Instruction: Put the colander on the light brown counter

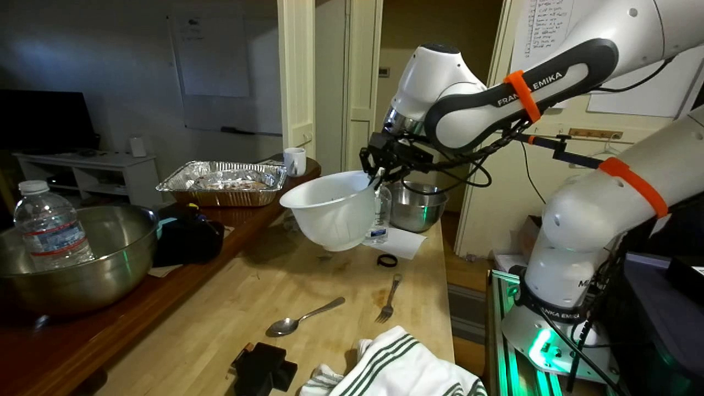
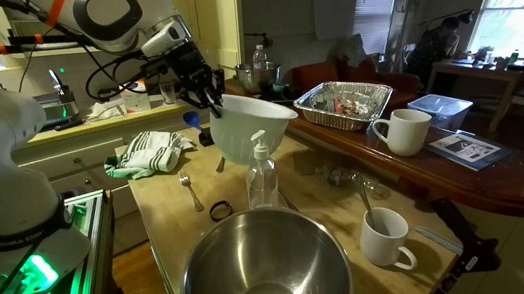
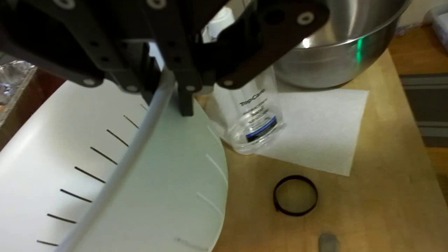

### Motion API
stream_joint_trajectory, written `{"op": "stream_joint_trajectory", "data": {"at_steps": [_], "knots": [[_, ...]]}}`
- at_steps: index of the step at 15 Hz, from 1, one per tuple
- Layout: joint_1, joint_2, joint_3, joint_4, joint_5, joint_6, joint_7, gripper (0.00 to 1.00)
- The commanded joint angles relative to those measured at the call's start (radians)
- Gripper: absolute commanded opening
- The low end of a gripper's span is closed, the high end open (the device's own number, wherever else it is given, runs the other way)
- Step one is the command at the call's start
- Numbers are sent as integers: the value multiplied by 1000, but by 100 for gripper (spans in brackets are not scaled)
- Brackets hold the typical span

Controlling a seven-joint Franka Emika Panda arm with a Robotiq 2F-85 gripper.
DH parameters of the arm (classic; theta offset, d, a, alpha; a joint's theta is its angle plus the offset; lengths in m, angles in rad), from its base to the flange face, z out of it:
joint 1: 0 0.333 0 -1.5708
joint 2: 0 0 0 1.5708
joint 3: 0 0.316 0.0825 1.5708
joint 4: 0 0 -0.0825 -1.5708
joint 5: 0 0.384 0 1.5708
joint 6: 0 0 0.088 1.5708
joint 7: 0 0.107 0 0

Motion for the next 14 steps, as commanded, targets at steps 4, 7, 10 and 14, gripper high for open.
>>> {"op": "stream_joint_trajectory", "data": {"at_steps": [4, 7, 10, 14], "knots": [[222, 130, -36, 2, 51, 291, -104, 4], [338, 176, -51, 2, 78, 363, -196, 4], [438, 216, -108, 2, 114, 426, -368, 4], [402, 211, -66, 2, 140, 405, -389, 15]]}}
